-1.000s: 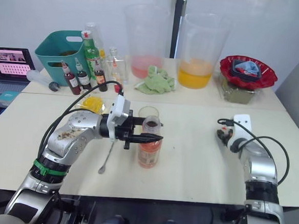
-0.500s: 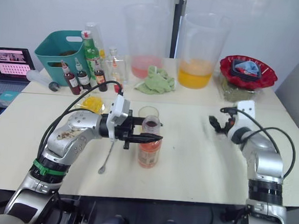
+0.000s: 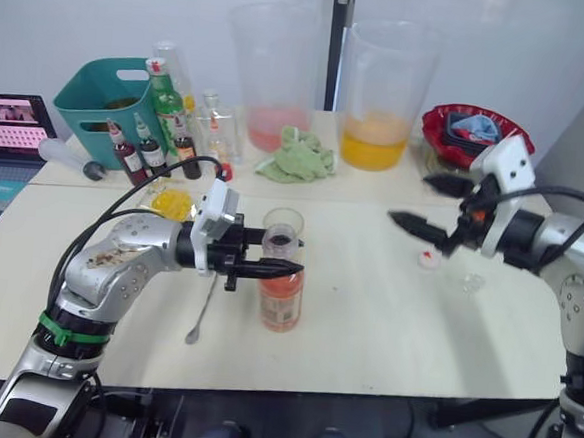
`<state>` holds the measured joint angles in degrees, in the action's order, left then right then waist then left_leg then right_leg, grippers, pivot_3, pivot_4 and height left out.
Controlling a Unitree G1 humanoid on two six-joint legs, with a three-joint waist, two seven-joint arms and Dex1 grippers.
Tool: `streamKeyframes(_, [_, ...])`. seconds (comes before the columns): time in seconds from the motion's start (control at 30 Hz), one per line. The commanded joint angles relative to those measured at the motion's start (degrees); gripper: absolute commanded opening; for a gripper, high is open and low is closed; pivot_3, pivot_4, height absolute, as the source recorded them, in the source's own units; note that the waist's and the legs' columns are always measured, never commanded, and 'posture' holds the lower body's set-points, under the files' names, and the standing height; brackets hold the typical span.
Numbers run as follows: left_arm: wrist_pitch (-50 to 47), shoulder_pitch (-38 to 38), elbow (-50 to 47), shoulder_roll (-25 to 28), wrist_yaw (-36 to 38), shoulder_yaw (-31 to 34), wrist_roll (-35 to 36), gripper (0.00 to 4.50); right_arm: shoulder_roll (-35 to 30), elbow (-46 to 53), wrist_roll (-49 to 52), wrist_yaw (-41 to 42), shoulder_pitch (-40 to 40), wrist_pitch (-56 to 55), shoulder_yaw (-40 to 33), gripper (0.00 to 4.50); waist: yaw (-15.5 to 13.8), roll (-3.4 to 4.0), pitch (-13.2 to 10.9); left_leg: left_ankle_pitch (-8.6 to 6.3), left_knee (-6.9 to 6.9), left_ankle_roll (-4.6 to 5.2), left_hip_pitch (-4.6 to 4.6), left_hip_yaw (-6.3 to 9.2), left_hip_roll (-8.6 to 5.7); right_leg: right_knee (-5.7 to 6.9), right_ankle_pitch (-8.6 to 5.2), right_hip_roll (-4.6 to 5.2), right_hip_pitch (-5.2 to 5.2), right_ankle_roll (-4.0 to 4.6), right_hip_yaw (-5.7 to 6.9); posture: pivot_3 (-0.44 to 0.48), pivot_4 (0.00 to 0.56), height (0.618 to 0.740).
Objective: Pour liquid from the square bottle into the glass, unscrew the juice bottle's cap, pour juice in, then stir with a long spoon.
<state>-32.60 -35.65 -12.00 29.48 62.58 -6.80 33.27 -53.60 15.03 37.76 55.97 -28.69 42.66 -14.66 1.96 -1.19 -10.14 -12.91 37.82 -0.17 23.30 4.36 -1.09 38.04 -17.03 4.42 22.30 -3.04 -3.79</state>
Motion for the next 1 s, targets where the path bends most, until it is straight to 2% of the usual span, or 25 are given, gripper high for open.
streamKeyframes(0.03, [-4.07, 0.23, -3.88, 1.83, -1.04, 5.79, 6.1, 1.63, -0.67, 3.19, 5.88, -0.41, -1.81, 5.63, -1.23, 4.47, 0.16, -0.01, -0.01, 0.0, 0.0, 0.0, 0.01, 0.0, 0.0, 0.0, 0.0, 0.01, 0.0, 0.0, 0.0, 0.0, 0.15, 0.74])
streamKeyframes(0.17, [-9.12, 1.04, -6.77, 5.85, -2.64, 11.73, 11.63, 1.63, 1.04, 6.99, 10.96, 0.9, -1.93, 9.1, 1.91, 4.47, 0.18, -0.02, -0.04, 0.0, 0.0, 0.0, 0.0, 0.02, 0.02, 0.01, 0.0, 0.0, 0.02, 0.0, 0.0, 0.0, 0.15, 0.74])
streamKeyframes(0.27, [-8.39, 2.37, -9.0, 10.31, -2.2, 14.11, 10.88, 1.63, 1.76, 8.12, 12.99, 2.24, -1.86, 10.36, 4.22, 4.47, 0.15, -0.02, -0.04, 0.0, 0.0, -0.01, 0.04, 0.04, 0.0, 0.0, 0.0, 0.02, 0.04, 0.0, 0.02, 0.0, 0.15, 0.74])
streamKeyframes(0.4, [-6.2, 1.98, -7.18, 12.64, -4.19, 16.43, 8.84, 1.63, 2.24, 7.84, 12.41, 3.31, -2.13, 9.56, 6.5, 4.47, -0.5, -0.02, -0.04, 0.0, 0.0, -0.01, 0.05, 0.03, -0.04, -0.02, 0.0, 0.06, 0.03, -0.01, 0.02, 0.0, 0.15, 0.74])
streamKeyframes(0.57, [-3.11, -2.75, -1.43, 11.28, -7.75, 15.88, 5.22, 1.63, 3.35, 8.0, 12.04, 2.97, -2.77, 9.13, 8.1, 4.47, -1.37, -0.07, -0.07, 0.01, 0.03, -0.03, 0.05, 0.04, -0.05, -0.01, 0.0, 0.04, 0.03, -0.01, 0.06, 0.0, 0.15, 0.74])
streamKeyframes(0.87, [10.63, -10.91, 12.96, 5.93, -10.62, 11.22, -6.88, 1.63, 7.74, 11.59, 12.06, -2.39, -1.55, 9.11, 8.68, 4.47, -1.3, -0.08, -0.07, 0.02, 0.03, -0.04, 0.28, 0.05, -0.09, 0.06, 0.01, 0.06, 0.29, 0.01, 0.09, 0.0, 0.15, 0.74])
streamKeyframes(1.0, [21.66, -17.48, 24.41, 1.28, -12.64, 6.61, -15.32, 1.63, 8.54, 14.4, 11.54, -6.62, 0.95, 9.12, 6.84, 4.47, -1.67, -0.12, -0.08, 0.04, 0.05, -0.06, 0.54, 0.04, -0.15, 0.17, 0.04, 0.06, 0.57, 0.03, 0.1, 0.0, 0.15, 0.74])
